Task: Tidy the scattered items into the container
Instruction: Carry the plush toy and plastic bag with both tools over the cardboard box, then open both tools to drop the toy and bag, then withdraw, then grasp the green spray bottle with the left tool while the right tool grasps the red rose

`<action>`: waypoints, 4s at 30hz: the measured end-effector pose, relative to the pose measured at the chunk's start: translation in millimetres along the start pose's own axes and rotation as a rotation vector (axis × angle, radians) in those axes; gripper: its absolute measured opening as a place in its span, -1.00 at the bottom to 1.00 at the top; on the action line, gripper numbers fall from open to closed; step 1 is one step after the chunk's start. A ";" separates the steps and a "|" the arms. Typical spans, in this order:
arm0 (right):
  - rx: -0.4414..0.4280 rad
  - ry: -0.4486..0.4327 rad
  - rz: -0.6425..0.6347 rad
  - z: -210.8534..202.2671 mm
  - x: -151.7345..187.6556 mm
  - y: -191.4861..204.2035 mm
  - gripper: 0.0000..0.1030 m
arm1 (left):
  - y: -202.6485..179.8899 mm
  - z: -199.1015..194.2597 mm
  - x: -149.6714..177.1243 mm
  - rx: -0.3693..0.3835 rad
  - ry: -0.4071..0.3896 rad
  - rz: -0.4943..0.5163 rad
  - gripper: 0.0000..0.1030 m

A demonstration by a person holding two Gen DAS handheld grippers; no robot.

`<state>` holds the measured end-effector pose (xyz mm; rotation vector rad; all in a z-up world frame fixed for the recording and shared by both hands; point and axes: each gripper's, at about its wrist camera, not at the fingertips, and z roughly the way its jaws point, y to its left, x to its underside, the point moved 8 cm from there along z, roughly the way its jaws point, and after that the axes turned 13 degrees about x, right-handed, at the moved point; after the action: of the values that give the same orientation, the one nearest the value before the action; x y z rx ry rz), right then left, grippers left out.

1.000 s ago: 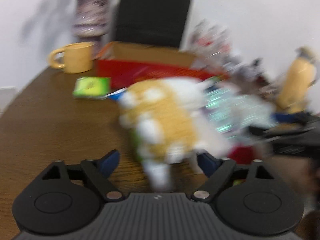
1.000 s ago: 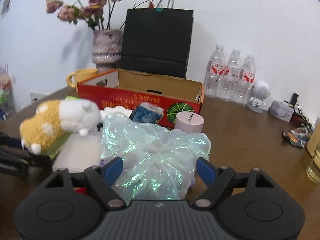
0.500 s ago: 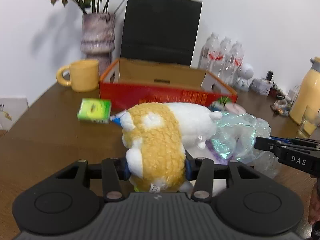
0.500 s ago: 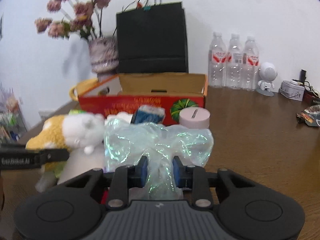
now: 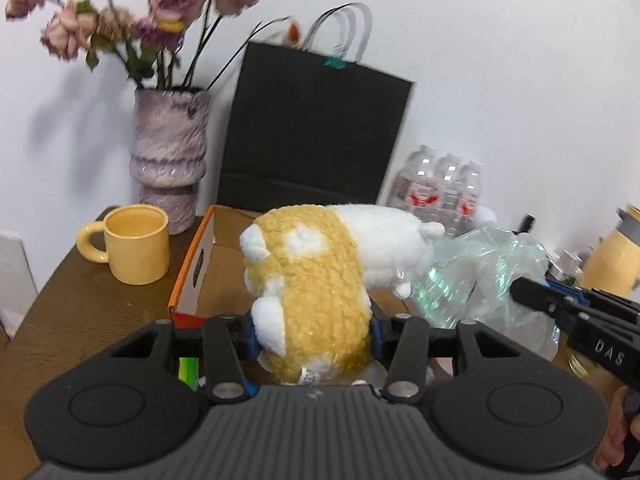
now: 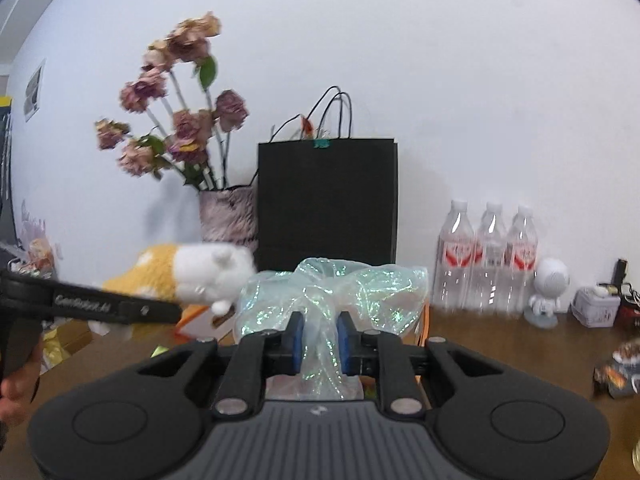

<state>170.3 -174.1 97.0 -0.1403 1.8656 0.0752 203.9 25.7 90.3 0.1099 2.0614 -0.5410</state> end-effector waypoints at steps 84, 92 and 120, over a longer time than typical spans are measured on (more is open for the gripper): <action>0.085 0.381 0.018 -37.4 76.3 6.8 0.95 | 8.5 -68.3 111.4 -0.156 0.084 0.057 1.00; 0.109 0.198 0.100 -98.2 145.1 -1.4 1.00 | -13.2 -95.9 192.5 -0.137 0.039 0.148 1.00; 0.114 0.379 0.085 -84.1 198.3 1.6 1.00 | -12.4 -62.4 226.0 -0.192 0.191 0.127 1.00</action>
<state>32.9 -194.4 -67.6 0.0053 2.2488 0.0002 30.9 9.5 -67.5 0.1832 2.2631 -0.2607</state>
